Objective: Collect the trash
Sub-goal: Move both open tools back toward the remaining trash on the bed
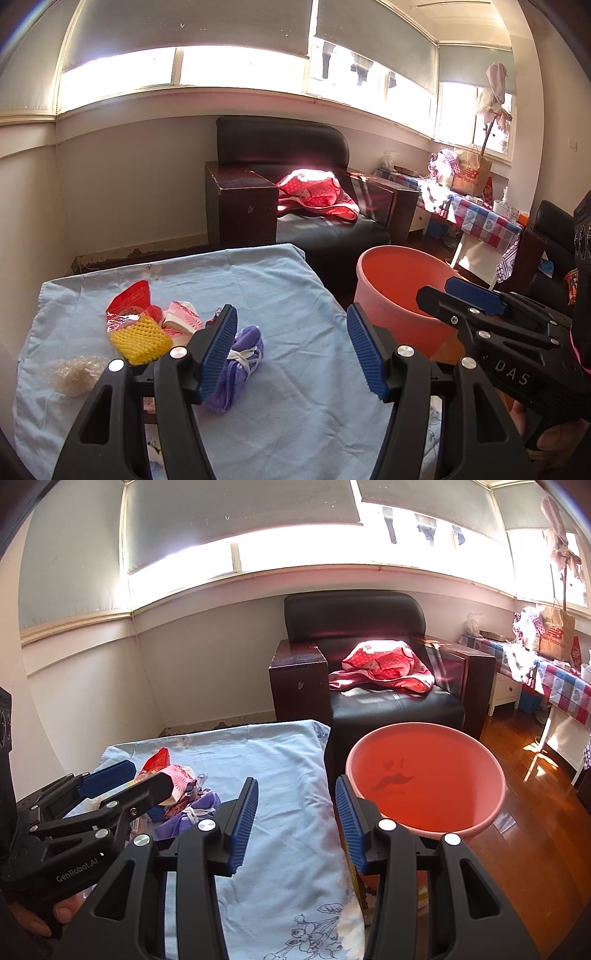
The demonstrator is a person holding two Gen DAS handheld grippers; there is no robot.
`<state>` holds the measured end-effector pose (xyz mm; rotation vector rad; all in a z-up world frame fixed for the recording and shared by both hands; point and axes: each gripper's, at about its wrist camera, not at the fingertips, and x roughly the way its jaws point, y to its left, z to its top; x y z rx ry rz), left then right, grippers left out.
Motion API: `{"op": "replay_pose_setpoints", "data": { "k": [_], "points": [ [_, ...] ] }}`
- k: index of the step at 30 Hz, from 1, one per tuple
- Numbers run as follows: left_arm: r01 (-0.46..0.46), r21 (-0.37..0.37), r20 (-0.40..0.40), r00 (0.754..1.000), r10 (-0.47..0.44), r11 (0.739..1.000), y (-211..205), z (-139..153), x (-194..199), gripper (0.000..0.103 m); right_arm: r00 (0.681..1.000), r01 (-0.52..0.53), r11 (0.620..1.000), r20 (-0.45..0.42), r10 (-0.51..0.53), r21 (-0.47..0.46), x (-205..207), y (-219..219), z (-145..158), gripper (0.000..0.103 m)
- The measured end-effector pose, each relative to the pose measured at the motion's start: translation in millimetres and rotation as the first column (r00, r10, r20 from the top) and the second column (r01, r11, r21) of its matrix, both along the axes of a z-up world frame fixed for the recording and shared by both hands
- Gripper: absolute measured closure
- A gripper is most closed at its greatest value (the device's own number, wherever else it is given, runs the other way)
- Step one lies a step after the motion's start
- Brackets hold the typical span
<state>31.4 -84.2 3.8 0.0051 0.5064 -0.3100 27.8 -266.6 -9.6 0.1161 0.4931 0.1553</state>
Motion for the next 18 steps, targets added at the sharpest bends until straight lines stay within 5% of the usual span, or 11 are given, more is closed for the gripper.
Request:
{"op": "replay_pose_setpoints", "data": {
  "k": [18],
  "points": [
    [-0.204,0.003,-0.083,0.976,0.203,0.979,130.1,-42.0,-33.2,0.042,0.982,-0.157,0.988,-0.104,0.156,0.005,25.3,58.5,-26.7,0.058]
  ]
}}
